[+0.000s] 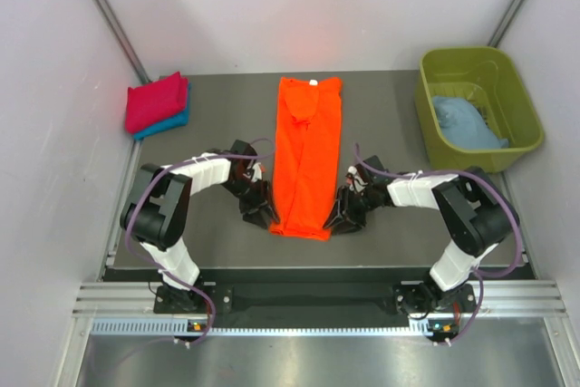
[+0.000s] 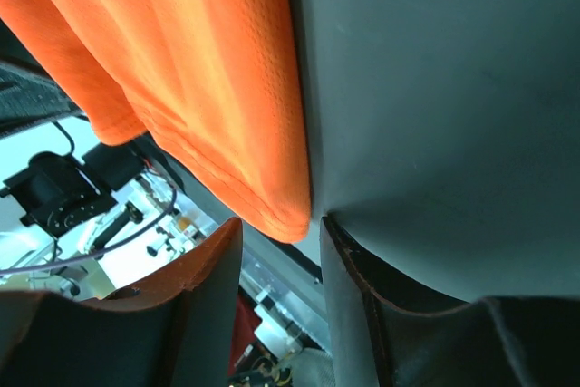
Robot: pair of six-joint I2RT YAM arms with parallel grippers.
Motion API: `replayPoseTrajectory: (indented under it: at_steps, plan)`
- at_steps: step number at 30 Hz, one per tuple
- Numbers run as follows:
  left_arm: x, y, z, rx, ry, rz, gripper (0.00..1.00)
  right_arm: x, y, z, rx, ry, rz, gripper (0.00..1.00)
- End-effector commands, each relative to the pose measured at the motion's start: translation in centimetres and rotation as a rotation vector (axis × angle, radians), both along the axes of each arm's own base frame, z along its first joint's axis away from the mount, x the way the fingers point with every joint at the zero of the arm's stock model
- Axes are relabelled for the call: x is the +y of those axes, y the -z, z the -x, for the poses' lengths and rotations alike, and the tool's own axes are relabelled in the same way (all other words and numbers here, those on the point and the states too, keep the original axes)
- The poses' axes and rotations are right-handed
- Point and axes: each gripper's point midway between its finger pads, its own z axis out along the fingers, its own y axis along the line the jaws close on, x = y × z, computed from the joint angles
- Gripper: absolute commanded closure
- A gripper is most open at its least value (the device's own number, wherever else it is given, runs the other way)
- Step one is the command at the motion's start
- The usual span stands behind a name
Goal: Fold and stack the t-shirts
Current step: Fold the tshirt
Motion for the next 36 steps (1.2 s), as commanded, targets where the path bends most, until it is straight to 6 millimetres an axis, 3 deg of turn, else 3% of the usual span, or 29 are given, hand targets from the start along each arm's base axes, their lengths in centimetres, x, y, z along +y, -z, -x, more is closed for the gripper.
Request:
replayPoseTrajectory:
  at_steps: [1,9,11,17,25,30,36]
  plan:
    - [-0.7,-0.3,-0.5,-0.012,0.003,0.022,0.52,0.0,-0.7,0.9,-0.029,-0.03,-0.007,0.6]
    - [-0.6,0.0,-0.1,-0.006,0.004,0.013,0.63,0.6,-0.2,0.1,-0.04,-0.017,-0.005,0.61]
    - [-0.7,-0.1,-0.1,-0.006,0.002,0.02,0.8,1.4,-0.4,-0.6,-0.054,-0.026,-0.02,0.69]
    - [-0.6,-0.3,-0.3,-0.019,0.008,0.016,1.0,3.4,-1.9,-2.3,-0.112,-0.039,-0.074,1.0]
    - [-1.2,-3.0,-1.7,-0.128,0.043,0.062,1.0,1.7,-6.0,-2.7,-0.288,-0.064,-0.034,1.0]
    - [-1.6,-6.3,-4.0,-0.262,0.074,0.079,1.0,-0.5,-8.6,-2.7,-0.411,-0.094,0.0,1.0]
    - [-2.7,-10.3,-8.8,-0.439,0.09,0.105,1.0,-3.0,-10.8,-6.8,-0.521,-0.011,0.007,1.0]
